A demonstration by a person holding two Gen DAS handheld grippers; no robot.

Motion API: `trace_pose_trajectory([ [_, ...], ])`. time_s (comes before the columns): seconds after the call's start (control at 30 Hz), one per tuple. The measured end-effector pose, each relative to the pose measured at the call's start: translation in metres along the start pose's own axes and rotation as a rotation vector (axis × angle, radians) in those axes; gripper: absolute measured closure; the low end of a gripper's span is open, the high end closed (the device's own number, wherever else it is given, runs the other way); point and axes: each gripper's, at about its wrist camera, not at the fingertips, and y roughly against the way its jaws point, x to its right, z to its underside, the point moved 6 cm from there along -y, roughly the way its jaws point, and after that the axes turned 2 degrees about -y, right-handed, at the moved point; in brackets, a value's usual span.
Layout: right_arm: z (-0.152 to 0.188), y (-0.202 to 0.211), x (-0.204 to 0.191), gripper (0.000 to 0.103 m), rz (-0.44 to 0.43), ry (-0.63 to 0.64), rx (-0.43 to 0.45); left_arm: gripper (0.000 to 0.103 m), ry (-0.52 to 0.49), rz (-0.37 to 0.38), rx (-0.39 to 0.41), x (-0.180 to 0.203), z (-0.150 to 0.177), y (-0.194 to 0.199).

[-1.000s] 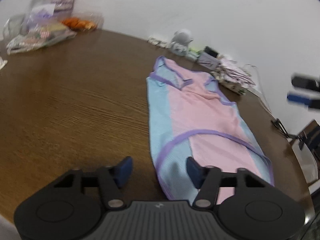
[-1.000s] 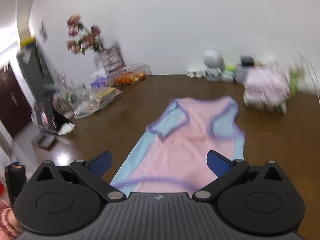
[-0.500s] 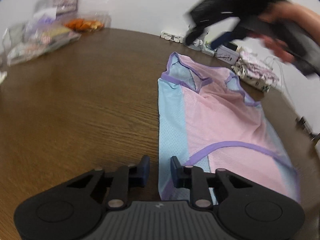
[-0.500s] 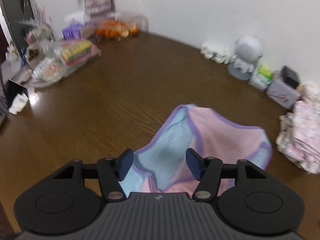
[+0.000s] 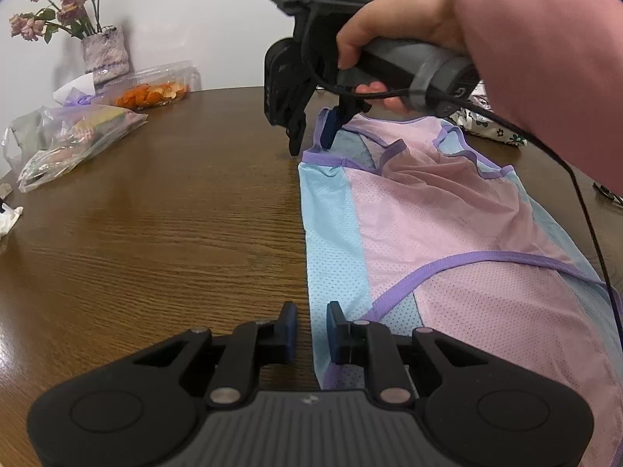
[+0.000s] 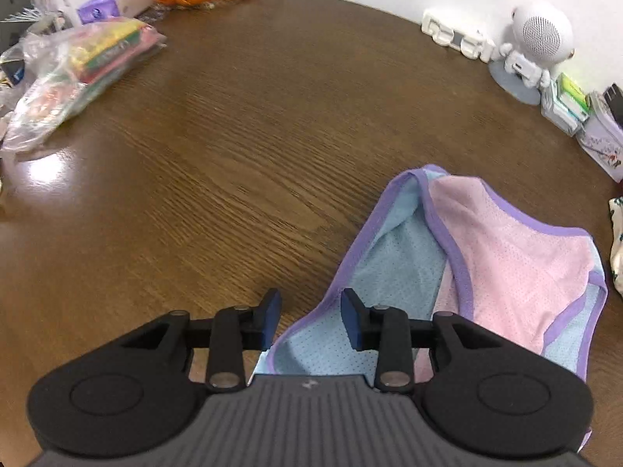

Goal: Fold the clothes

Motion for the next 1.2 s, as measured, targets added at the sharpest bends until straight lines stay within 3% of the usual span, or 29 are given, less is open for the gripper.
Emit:
trace_pose_trajectory([
  [0.17,0.002,-0.002,0.000,0.081,0.001,0.001,-0.005,0.092,-0.005,0.009,0.001,0.000,0.000,0.000],
  [0.23,0.002,-0.001,0.002,0.089,0.003,-0.009,0.001,0.101,-0.002,0.017,-0.002,0.001,0.000,0.000],
  [0.33,0.002,0.000,0.009,0.098,-0.013,-0.034,0.007,0.103,0.007,0.025,-0.002,0.004,0.001,0.002],
  [0.57,0.002,0.011,0.020,0.101,-0.086,-0.069,0.049,0.103,0.006,0.032,0.033,0.006,-0.002,0.011],
  [0.67,0.001,0.023,0.027,0.101,-0.150,-0.094,0.076,0.103,-0.057,0.036,0.095,0.019,-0.010,0.029],
  [0.8,0.000,0.049,0.047,0.102,-0.238,-0.118,0.129,0.103,-0.212,0.079,0.169,0.058,-0.019,0.051],
  [0.9,0.004,0.066,0.070,0.102,-0.269,-0.134,0.168,0.103,-0.300,0.126,0.185,0.089,-0.019,0.054],
  [0.97,0.010,0.069,0.087,0.102,-0.260,-0.153,0.175,0.103,-0.305,0.148,0.161,0.099,-0.018,0.046],
  [1.07,0.022,0.065,0.087,0.093,-0.292,-0.131,0.160,0.103,-0.261,0.140,0.123,0.096,-0.013,0.033],
  [1.13,0.026,0.060,0.071,0.065,-0.288,-0.086,0.144,0.103,-0.234,0.131,0.109,0.091,-0.011,0.029],
  [1.2,0.027,0.054,0.047,0.065,-0.250,-0.016,0.126,0.103,-0.220,0.127,0.103,0.088,-0.010,0.027],
])
